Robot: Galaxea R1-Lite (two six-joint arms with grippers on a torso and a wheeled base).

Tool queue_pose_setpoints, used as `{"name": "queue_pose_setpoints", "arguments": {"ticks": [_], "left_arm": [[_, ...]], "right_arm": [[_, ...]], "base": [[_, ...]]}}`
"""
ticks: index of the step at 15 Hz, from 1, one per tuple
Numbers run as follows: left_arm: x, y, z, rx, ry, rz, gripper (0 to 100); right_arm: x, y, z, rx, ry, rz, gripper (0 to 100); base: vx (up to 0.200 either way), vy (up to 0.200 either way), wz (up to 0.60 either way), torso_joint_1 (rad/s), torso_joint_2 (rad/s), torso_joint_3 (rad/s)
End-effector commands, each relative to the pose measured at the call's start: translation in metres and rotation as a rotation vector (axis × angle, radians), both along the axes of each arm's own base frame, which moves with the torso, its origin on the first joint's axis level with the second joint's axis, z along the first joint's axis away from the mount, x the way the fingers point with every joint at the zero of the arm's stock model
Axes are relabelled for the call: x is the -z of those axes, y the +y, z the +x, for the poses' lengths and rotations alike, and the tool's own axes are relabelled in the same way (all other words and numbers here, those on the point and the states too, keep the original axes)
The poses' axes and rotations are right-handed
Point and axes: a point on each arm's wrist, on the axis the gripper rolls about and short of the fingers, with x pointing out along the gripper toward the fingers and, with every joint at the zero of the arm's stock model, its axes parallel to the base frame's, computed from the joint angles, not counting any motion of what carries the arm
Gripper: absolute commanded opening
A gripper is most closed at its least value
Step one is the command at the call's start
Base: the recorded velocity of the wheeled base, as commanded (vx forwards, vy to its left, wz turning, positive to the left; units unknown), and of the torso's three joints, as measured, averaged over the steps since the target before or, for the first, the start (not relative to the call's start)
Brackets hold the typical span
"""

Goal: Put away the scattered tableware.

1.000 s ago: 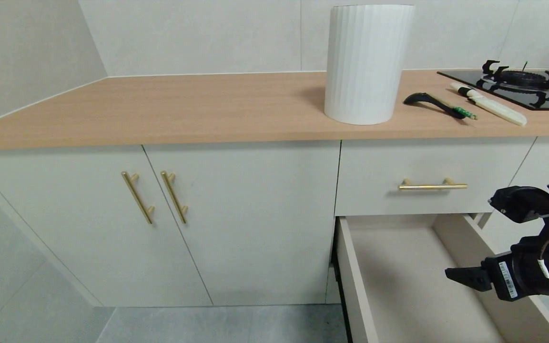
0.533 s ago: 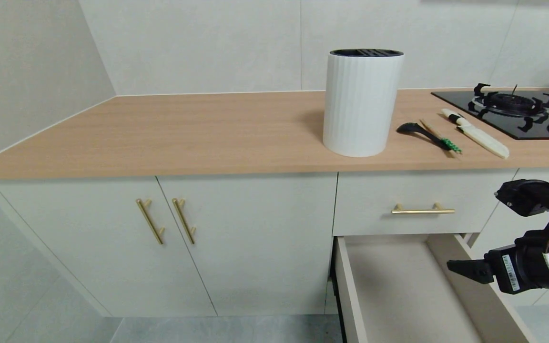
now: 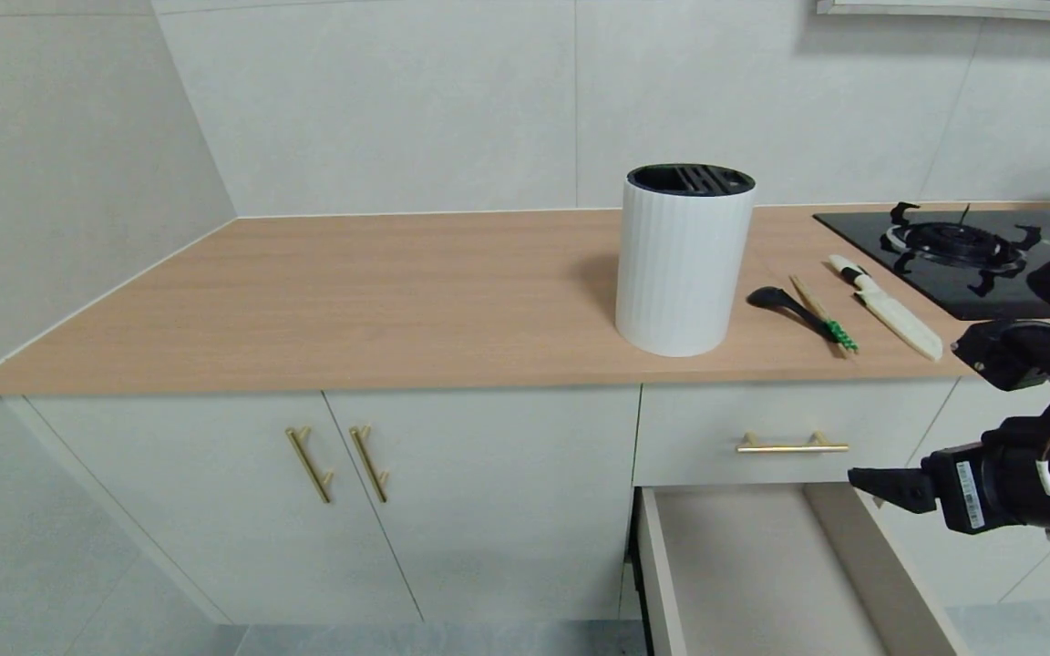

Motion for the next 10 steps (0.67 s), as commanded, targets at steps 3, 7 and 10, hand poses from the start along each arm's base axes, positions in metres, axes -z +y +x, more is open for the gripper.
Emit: {"name": "queue_pose_setpoints", "arguments": {"ticks": [3, 7, 10], "left_arm": [[0.000, 0.000, 0.000, -0.001, 0.000, 0.000, 100], [0.000, 0.000, 0.000, -0.001, 0.002, 0.000, 100], [0.000, 0.000, 0.000, -0.001, 0.000, 0.000, 100]], "right_arm": [[-0.013, 0.006, 0.028, 0.012, -0.077, 0.025, 100], [-0.030, 0.016, 0.057, 0.043, -0.140, 0.047, 100], [-0.029, 0.016, 0.076, 0.168, -0.258, 0.067, 100]], "base": [[0.000, 0.000, 0.00, 0.072, -0.17, -0.095], [0.000, 0.000, 0.00, 0.000, 0.00, 0.000], [0.000, 0.000, 0.00, 0.000, 0.00, 0.000]]}}
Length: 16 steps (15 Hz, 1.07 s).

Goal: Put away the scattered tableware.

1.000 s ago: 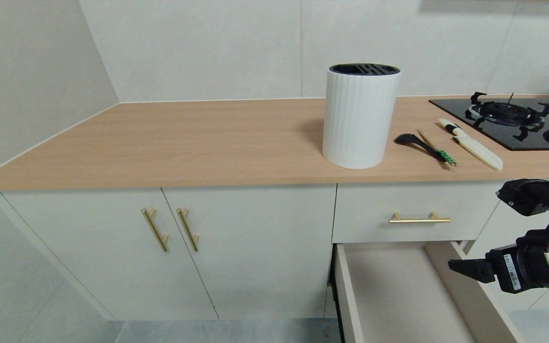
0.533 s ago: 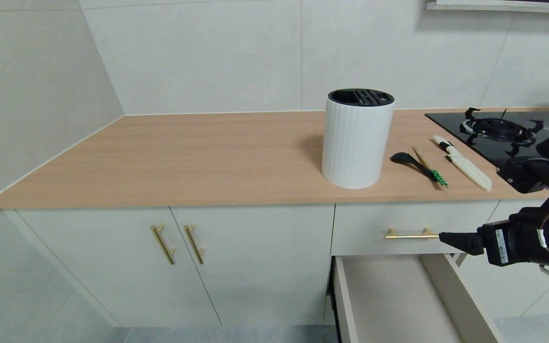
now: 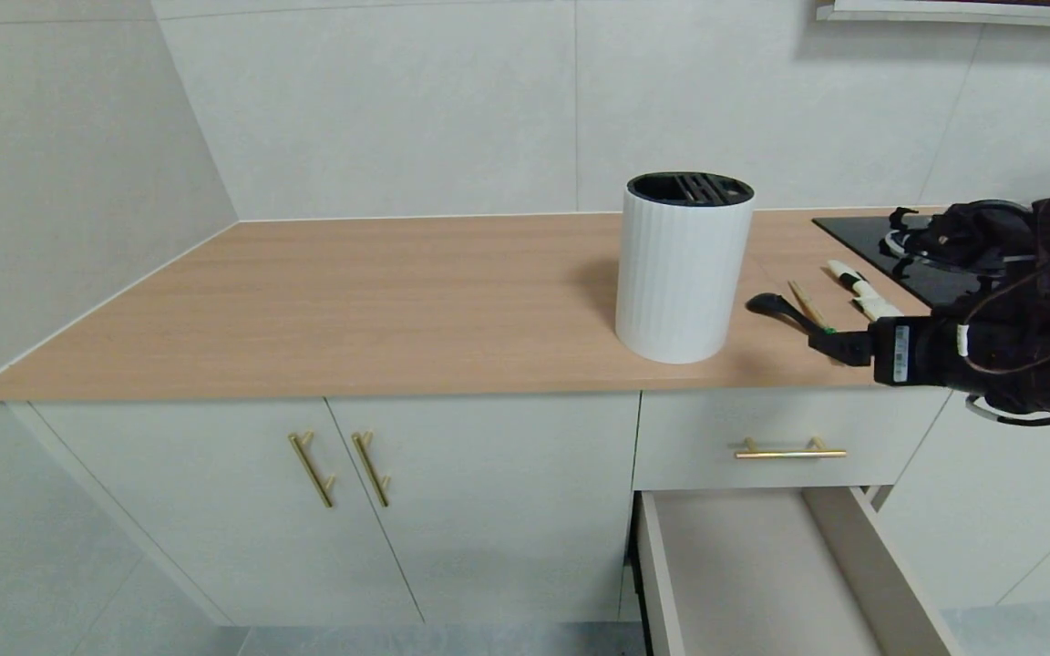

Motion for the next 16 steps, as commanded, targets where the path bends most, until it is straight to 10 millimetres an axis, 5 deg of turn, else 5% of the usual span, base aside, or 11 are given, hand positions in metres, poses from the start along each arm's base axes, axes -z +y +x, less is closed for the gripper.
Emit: {"name": "queue_pose_setpoints", "arguments": {"ticks": [1, 7, 16], "left_arm": [[0.000, 0.000, 0.000, -0.001, 0.001, -0.001, 100], [0.000, 0.000, 0.000, -0.001, -0.001, -0.001, 100], [0.000, 0.000, 0.000, -0.001, 0.001, -0.001, 100]], "right_arm": [[0.014, 0.002, 0.016, 0.054, 0.002, -0.016, 100], [0.032, -0.022, 0.050, 0.167, 0.045, -0.030, 100], [0.069, -0.031, 0.090, 0.222, 0.051, -0.027, 100]], "base": [[0.000, 0.000, 0.00, 0.000, 0.00, 0.000], [0.000, 0.000, 0.00, 0.000, 0.00, 0.000], [0.000, 0.000, 0.00, 0.000, 0.00, 0.000]]}}
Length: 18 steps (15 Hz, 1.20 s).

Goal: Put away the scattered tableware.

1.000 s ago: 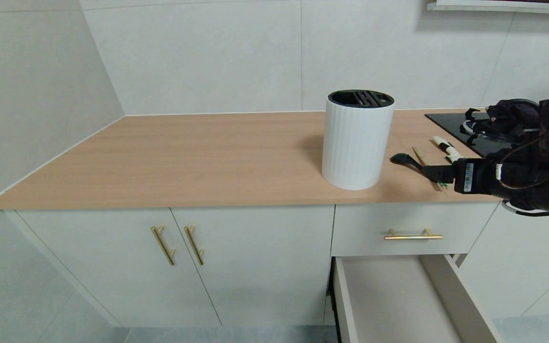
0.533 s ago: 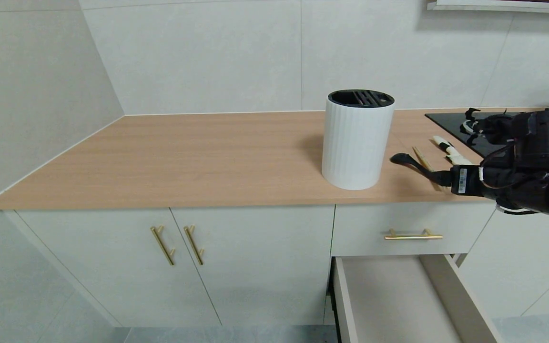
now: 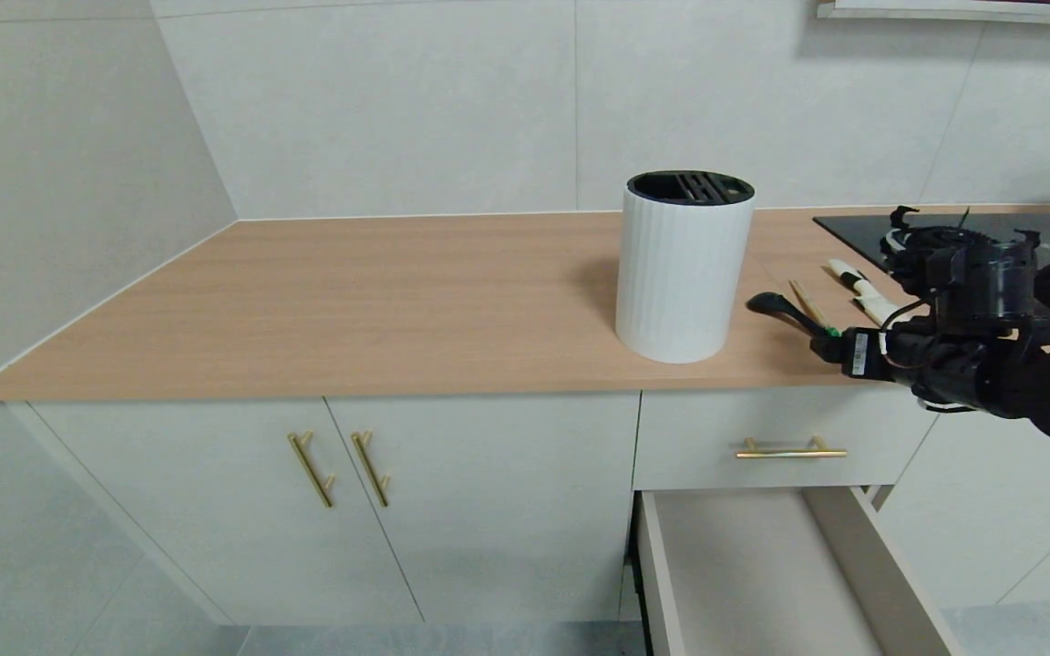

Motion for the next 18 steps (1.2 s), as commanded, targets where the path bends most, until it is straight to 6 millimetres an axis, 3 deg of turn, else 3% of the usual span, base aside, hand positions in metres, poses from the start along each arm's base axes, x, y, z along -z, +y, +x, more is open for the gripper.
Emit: {"name": "queue_pose_setpoints", "arguments": {"ticks": [1, 13, 14, 18], "left_arm": [[0.000, 0.000, 0.000, -0.001, 0.001, 0.000, 100], [0.000, 0.000, 0.000, -0.001, 0.001, 0.000, 100], [0.000, 0.000, 0.000, -0.001, -0.001, 0.000, 100], [0.000, 0.000, 0.000, -0.001, 0.001, 0.000, 100]], "right_arm": [[0.010, 0.000, 0.006, 0.002, 0.024, -0.004, 100], [0.019, 0.002, 0.015, 0.008, 0.008, 0.013, 100], [0.019, 0.002, 0.016, 0.008, 0.010, 0.015, 0], [0.018, 0.002, 0.016, 0.008, 0.007, 0.017, 0]], "base": [[0.000, 0.000, 0.00, 0.000, 0.00, 0.000], [0.000, 0.000, 0.00, 0.000, 0.00, 0.000], [0.000, 0.000, 0.00, 0.000, 0.00, 0.000], [0.000, 0.000, 0.00, 0.000, 0.00, 0.000]]}}
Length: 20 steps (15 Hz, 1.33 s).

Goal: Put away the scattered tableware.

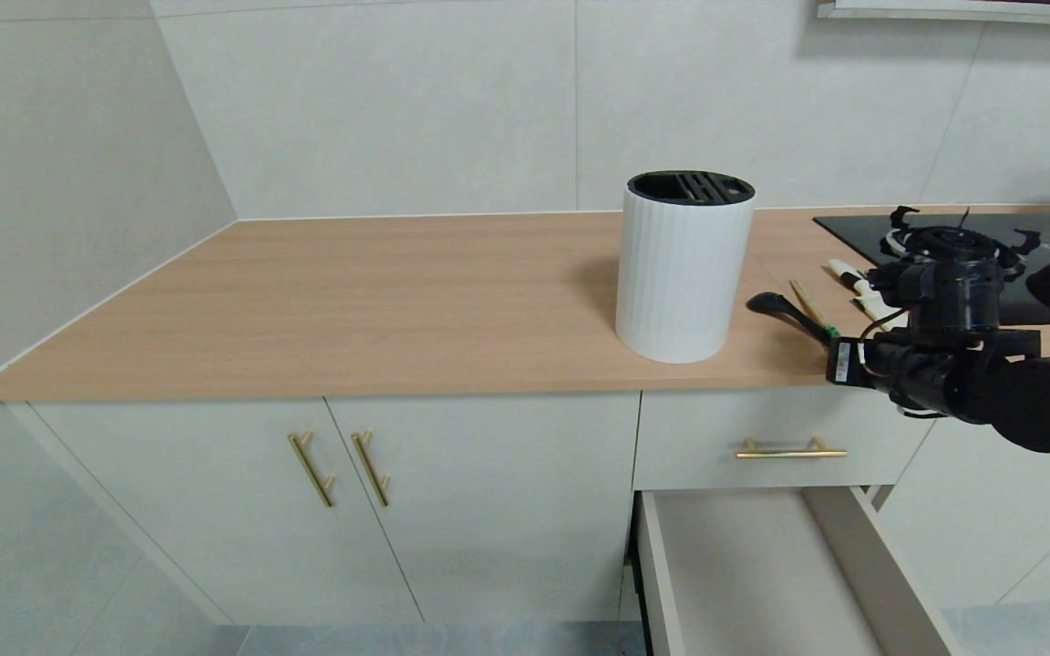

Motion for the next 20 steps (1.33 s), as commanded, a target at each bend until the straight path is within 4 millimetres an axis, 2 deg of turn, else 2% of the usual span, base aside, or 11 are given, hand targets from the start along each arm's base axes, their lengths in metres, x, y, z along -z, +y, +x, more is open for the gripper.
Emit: {"name": "queue_pose_setpoints", "arguments": {"ticks": [1, 5, 7, 12, 13, 16, 17, 18, 20], "left_arm": [[0.000, 0.000, 0.000, -0.001, -0.001, 0.000, 100], [0.000, 0.000, 0.000, -0.001, -0.001, 0.000, 100], [0.000, 0.000, 0.000, -0.001, 0.001, 0.000, 100], [0.000, 0.000, 0.000, -0.001, -0.001, 0.000, 100], [0.000, 0.000, 0.000, -0.001, 0.001, 0.000, 100], [0.000, 0.000, 0.000, -0.001, -0.001, 0.000, 100], [0.000, 0.000, 0.000, -0.001, -0.001, 0.000, 100], [0.000, 0.000, 0.000, -0.001, 0.001, 0.000, 100], [0.000, 0.000, 0.000, -0.001, -0.001, 0.000, 100]], "right_arm": [[-0.001, 0.000, 0.000, 0.000, -0.003, 0.001, 0], [-0.005, 0.000, -0.003, 0.000, -0.009, 0.002, 0], [-0.020, -0.002, -0.012, 0.003, -0.040, 0.010, 0], [-0.067, -0.005, -0.057, -0.010, -0.058, 0.015, 0], [-0.075, -0.001, -0.066, -0.030, -0.064, 0.018, 0], [-0.089, 0.007, -0.099, -0.089, -0.012, 0.021, 0], [-0.091, 0.008, -0.104, -0.102, -0.003, 0.020, 0], [-0.097, 0.011, -0.120, -0.148, -0.003, 0.030, 0], [-0.099, 0.009, -0.134, -0.200, -0.004, 0.046, 0]], "base": [[0.000, 0.000, 0.00, 0.000, 0.00, 0.000], [0.000, 0.000, 0.00, 0.000, 0.00, 0.000], [0.000, 0.000, 0.00, 0.000, 0.00, 0.000], [0.000, 0.000, 0.00, 0.000, 0.00, 0.000], [0.000, 0.000, 0.00, 0.000, 0.00, 0.000], [0.000, 0.000, 0.00, 0.000, 0.00, 0.000], [0.000, 0.000, 0.00, 0.000, 0.00, 0.000], [0.000, 0.000, 0.00, 0.000, 0.00, 0.000], [0.000, 0.000, 0.00, 0.000, 0.00, 0.000]]}}
